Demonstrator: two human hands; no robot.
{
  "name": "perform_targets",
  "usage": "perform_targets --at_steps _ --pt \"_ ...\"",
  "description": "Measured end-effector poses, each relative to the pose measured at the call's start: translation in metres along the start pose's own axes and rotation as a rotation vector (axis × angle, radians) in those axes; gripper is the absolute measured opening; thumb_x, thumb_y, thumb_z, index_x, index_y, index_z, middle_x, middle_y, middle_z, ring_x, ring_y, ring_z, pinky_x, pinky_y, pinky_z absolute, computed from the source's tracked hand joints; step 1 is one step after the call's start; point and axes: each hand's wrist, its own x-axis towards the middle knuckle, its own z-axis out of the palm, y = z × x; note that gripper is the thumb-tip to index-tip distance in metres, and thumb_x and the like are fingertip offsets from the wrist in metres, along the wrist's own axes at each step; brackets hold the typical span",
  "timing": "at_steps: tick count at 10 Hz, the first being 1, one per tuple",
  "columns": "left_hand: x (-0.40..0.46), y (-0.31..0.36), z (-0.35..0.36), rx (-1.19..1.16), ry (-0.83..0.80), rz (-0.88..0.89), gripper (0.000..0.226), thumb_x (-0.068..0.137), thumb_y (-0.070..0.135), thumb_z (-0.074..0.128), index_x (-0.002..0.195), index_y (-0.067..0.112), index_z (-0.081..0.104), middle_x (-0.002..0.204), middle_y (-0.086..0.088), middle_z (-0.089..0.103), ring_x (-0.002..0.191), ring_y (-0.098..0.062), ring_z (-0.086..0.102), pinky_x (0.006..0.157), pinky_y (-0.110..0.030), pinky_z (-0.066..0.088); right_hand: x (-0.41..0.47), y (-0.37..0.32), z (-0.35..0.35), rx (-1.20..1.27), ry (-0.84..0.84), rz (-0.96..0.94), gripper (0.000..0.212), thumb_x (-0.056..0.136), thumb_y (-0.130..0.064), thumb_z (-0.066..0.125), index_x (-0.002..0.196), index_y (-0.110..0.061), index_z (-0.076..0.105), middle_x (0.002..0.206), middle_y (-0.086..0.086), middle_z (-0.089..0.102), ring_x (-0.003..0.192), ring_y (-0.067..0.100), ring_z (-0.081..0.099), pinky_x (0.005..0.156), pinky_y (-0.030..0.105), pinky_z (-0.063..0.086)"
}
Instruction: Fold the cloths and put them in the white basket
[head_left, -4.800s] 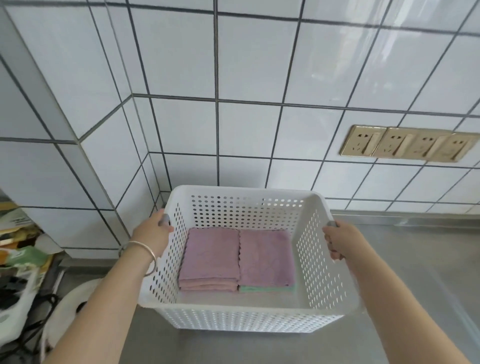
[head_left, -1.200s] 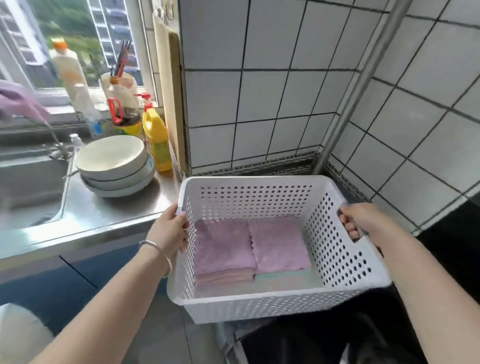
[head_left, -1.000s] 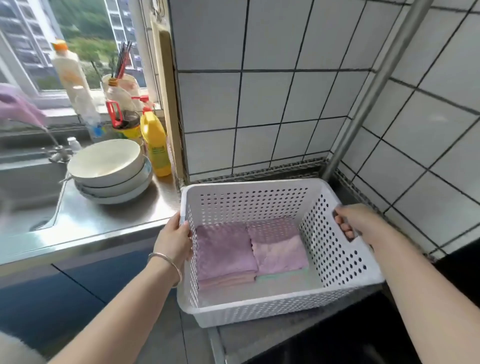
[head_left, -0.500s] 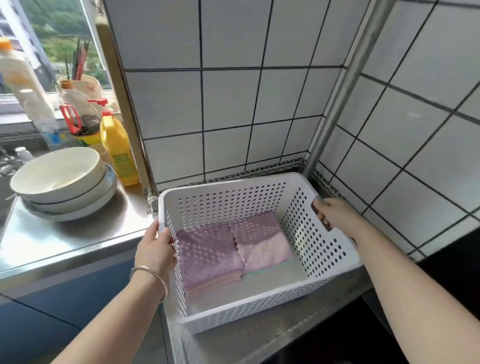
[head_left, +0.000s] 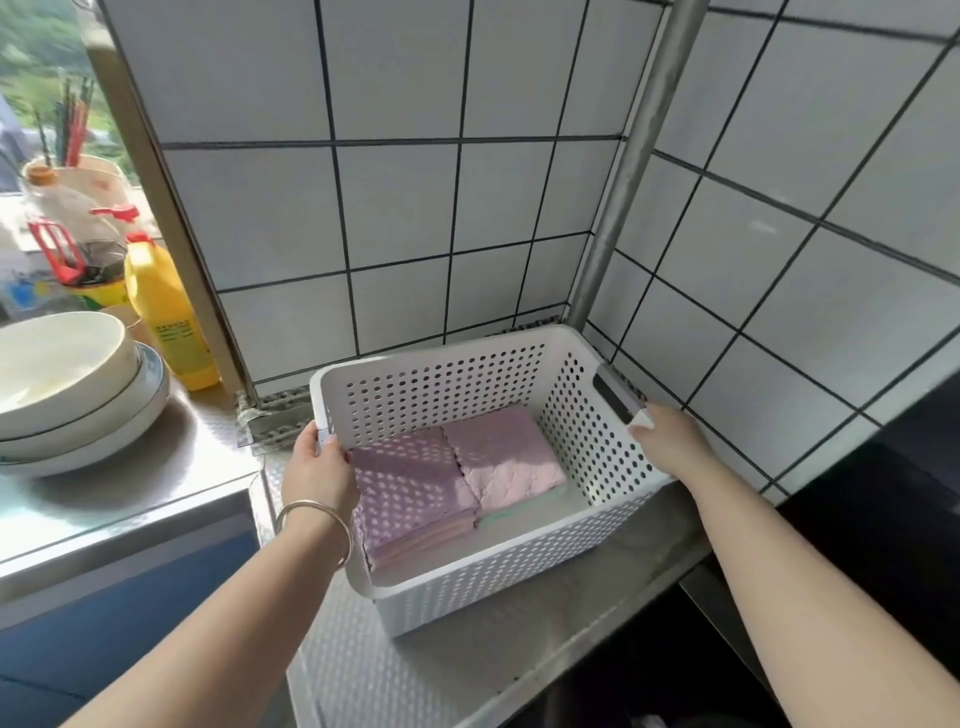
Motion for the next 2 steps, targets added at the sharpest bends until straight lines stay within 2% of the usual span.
perform_targets --at_steps 1,2 --pt "-0.0008 0.0026 0.001 0.051 -0.013 -0.005 0.035 0.094 0.017 0.033 0.123 0.019 0.053 0.067 -0.004 0.05 0.049 -0.017 0.037 0.046 -0.025 0.031 0.0026 0.0041 0.0034 -0.032 -0.001 0.02 0.041 0.094 -0.025 0.045 0.132 -0.01 0.048 0.132 0.013 0.054 0.117 0.031 0.052 0.094 0.036 0.043" --pt "-0.0014 0.0077 -0.006 0.088 -0.09 -0.025 0.035 0.096 0.021 0.032 0.126 0.021 0.05 0.073 -0.007 0.057 0.052 -0.018 0.041 0.05 -0.026 0.035 0.0031 0.0017 0.0014 0.025 0.147 -0.032 0.042 0.092 -0.032 0.047 0.128 -0.01 0.052 0.127 0.015 0.056 0.114 0.032 0.051 0.093 0.04 0.045"
